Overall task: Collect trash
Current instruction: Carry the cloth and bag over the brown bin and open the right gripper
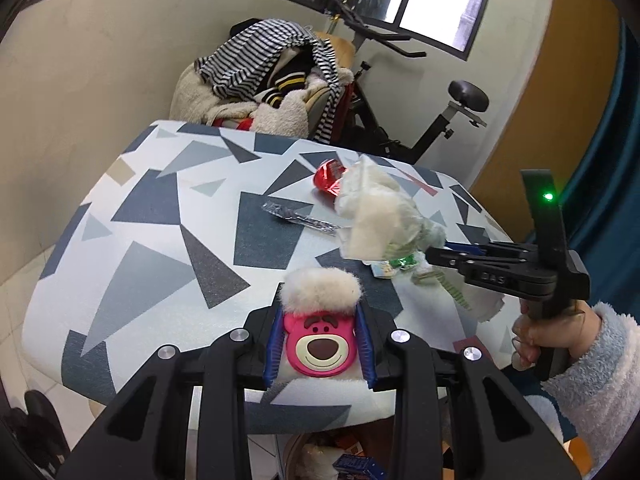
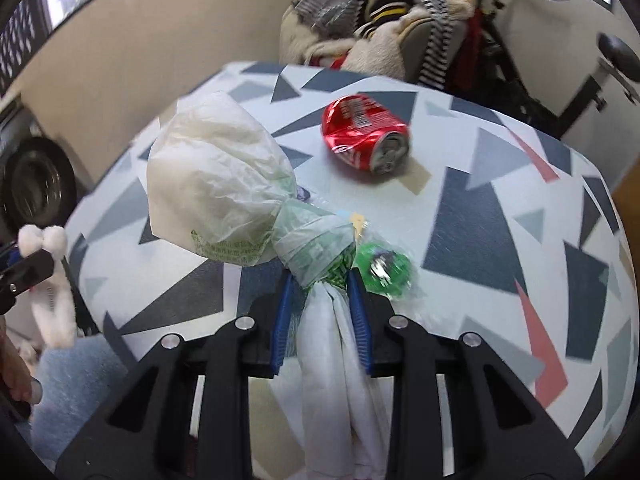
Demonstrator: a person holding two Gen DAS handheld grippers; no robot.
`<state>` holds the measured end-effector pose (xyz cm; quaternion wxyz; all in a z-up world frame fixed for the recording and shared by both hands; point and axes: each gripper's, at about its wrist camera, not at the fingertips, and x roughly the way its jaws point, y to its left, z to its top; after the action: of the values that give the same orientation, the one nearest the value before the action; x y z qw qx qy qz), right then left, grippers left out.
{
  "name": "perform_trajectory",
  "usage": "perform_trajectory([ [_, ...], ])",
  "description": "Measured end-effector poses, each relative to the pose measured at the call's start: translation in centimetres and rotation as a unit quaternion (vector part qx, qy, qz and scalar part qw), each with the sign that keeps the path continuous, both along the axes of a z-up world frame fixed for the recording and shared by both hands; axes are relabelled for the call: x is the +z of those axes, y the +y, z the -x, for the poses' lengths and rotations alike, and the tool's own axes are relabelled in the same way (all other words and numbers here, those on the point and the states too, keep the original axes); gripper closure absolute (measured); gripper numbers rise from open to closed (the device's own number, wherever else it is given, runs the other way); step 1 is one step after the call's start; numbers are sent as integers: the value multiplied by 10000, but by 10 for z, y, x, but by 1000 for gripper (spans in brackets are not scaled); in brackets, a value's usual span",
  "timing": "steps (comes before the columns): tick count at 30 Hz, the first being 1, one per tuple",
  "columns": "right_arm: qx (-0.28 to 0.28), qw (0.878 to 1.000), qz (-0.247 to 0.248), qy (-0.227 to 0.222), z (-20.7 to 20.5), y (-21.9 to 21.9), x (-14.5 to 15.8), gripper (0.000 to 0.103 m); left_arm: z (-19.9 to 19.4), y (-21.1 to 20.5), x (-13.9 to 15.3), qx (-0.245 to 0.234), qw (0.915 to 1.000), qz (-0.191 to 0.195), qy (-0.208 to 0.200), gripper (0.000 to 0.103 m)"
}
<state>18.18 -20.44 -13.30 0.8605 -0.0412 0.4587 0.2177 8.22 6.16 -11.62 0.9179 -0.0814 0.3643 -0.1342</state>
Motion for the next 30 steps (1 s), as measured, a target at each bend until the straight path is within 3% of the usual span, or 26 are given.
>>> perform_trajectory([
  [12, -473, 9986, 10, -227, 74, -59, 24, 73, 36, -18, 15, -165, 9998, -49, -131, 72],
  [30, -636, 9978, -161, -14, 162, -81, 5, 73, 85, -23, 22, -239, 9993, -120, -276, 72],
])
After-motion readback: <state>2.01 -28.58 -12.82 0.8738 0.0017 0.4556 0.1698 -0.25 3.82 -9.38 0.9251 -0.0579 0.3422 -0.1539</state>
